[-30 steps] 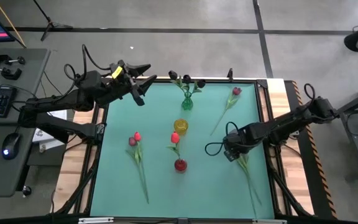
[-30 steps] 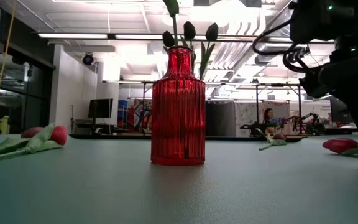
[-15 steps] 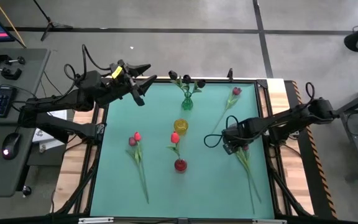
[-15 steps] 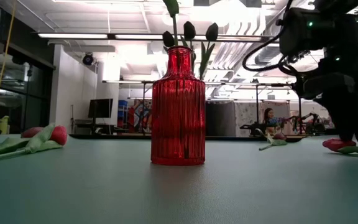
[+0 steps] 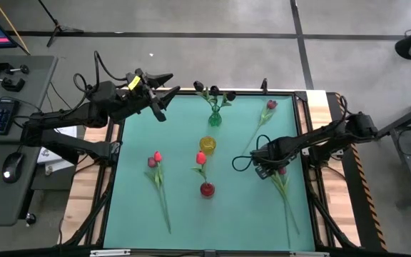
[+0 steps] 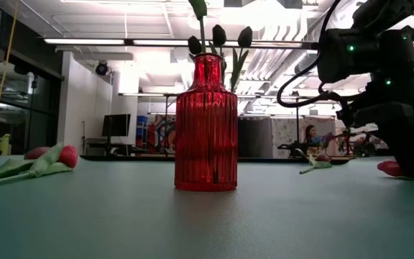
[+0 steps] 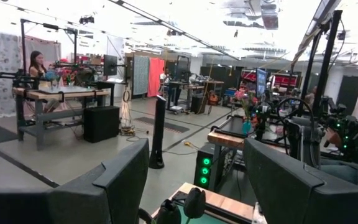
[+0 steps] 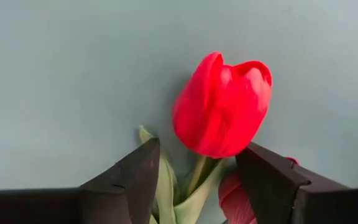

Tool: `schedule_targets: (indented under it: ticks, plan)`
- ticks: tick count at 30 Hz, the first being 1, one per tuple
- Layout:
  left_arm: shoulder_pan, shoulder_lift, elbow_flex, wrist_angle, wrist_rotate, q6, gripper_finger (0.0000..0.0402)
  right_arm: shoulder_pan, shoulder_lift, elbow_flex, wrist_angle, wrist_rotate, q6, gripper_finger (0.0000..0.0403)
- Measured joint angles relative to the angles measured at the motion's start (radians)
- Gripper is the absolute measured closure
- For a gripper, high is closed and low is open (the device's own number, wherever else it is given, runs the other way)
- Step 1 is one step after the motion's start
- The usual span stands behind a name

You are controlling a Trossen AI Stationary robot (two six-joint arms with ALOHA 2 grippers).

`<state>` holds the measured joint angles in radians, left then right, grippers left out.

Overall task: Sort flowers into vase by color
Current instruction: Put the right red tulip into the red vase

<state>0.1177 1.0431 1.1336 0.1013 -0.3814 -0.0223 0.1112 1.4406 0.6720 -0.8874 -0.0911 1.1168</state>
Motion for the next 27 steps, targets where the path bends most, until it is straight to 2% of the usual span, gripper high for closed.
schedule_targets:
  ticks: [4,8,15,20,27]
  plan:
    - [0.0,0.0,0.0,0.0,0.0,0.0,0.0154,0.0,0.0,0.0,-0.001,0.003,0.0,0.0227]
    - [0.0,0.0,0.0,0.0,0.0,0.0,0.0154,0.0,0.0,0.0,0.011,0.002,0.002,0.0272]
    - [0.0,0.0,0.0,0.0,0.0,0.0,0.0154,0.0,0.0,0.016,0.023,0.014,-0.024,0.0389]
    - [0.0,0.0,0.0,0.001,0.0,0.0,0.0154,0.0,-0.011,0.113,0.029,0.051,-0.081,0.0394]
    - [0.0,0.0,0.0,0.002,0.0,0.0,0.0154,-0.011,-0.067,0.327,0.047,0.18,-0.234,0.0401]
